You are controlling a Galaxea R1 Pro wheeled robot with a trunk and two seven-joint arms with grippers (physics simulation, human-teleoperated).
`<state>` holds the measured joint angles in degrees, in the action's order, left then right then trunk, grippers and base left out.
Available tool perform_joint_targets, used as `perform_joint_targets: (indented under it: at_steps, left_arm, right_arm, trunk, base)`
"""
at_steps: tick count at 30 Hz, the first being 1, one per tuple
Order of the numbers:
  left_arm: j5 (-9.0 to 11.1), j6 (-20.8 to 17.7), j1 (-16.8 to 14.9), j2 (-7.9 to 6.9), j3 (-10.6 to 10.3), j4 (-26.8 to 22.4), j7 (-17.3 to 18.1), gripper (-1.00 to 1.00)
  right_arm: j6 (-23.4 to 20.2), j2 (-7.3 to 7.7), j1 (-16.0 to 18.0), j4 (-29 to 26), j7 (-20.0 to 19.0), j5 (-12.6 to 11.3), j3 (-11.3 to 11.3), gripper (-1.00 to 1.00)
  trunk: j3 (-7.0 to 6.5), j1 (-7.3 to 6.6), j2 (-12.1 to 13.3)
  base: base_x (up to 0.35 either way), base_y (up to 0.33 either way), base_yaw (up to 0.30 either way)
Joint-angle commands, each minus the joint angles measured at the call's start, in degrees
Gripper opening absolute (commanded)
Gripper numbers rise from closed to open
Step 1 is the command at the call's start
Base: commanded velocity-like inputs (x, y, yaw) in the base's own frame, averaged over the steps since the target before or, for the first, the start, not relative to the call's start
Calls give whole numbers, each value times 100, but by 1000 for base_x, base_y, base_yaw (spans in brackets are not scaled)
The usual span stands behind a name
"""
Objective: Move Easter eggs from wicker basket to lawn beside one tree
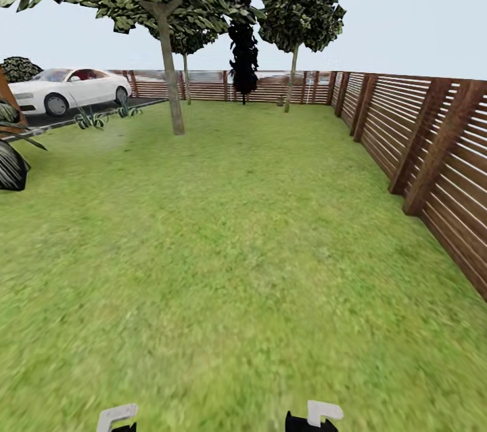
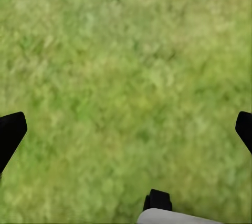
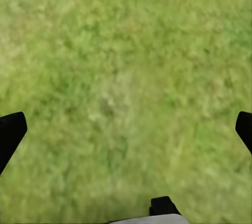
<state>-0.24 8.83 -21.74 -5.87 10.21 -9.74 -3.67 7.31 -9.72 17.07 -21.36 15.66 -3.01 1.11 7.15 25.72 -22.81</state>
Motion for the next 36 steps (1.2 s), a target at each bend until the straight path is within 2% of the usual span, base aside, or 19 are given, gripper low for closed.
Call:
perform_joint_targets:
  at_steps: [1, 9, 22, 36]
  left_arm:
    - [-3, 21, -6, 2, 16, 7, -4, 100]
    - [-3, 22, -6, 5, 16, 7, -8, 100]
    - [-3, 13, -6, -2, 22, 7, -5, 100]
    - [-3, 16, -6, -2, 20, 7, -4, 100]
  right_arm:
    - [25, 1, 5, 3, 19, -33, 12, 100]
    - [17, -3, 7, 5, 0, -42, 12, 100]
    - [24, -14, 6, 3, -1, -42, 12, 100]
    - [25, -27, 5, 9, -1, -36, 12, 100]
  trunk:
    - [11, 6, -11]
    - [11, 6, -11]
    - [11, 6, -11]
    - [11, 6, -11]
  base:
    - [302, 126, 0]
    - [302, 126, -14]
    - [285, 163, -231]
    - [269, 185, -15]
